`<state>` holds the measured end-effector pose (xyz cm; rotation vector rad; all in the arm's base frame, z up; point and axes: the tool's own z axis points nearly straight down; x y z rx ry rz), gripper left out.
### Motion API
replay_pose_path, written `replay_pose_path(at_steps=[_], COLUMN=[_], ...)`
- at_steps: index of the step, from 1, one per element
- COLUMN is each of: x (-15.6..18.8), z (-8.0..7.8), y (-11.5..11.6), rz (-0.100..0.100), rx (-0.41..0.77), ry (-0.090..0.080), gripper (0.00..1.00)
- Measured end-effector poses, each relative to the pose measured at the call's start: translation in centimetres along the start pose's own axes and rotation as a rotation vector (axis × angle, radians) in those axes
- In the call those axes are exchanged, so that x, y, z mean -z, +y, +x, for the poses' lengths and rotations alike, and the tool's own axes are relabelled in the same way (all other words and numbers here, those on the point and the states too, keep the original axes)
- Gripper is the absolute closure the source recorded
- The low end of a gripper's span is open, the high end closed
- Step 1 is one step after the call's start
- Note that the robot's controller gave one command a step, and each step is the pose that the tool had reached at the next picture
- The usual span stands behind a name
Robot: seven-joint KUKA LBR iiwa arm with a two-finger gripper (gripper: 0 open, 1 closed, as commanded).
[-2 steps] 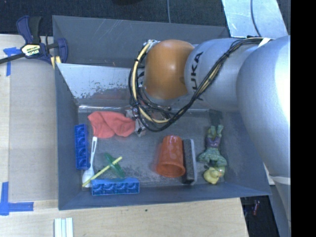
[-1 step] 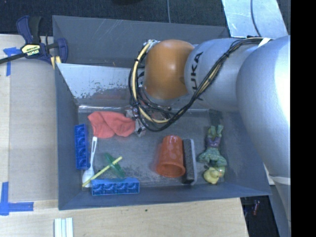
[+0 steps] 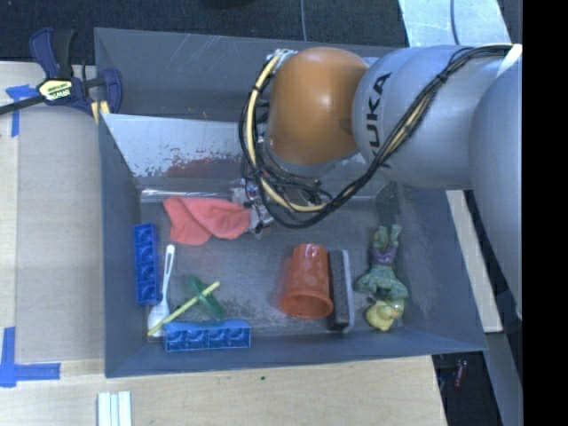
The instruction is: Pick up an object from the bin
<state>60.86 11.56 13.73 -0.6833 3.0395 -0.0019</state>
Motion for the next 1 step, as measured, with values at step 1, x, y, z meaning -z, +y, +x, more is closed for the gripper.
replay_pose_path(at_steps=[1], x=[7.64], z=[-0.23], y=[0.62], rz=[-0.001], rx=[-0.061], ry=[0.0], gripper=[1.0])
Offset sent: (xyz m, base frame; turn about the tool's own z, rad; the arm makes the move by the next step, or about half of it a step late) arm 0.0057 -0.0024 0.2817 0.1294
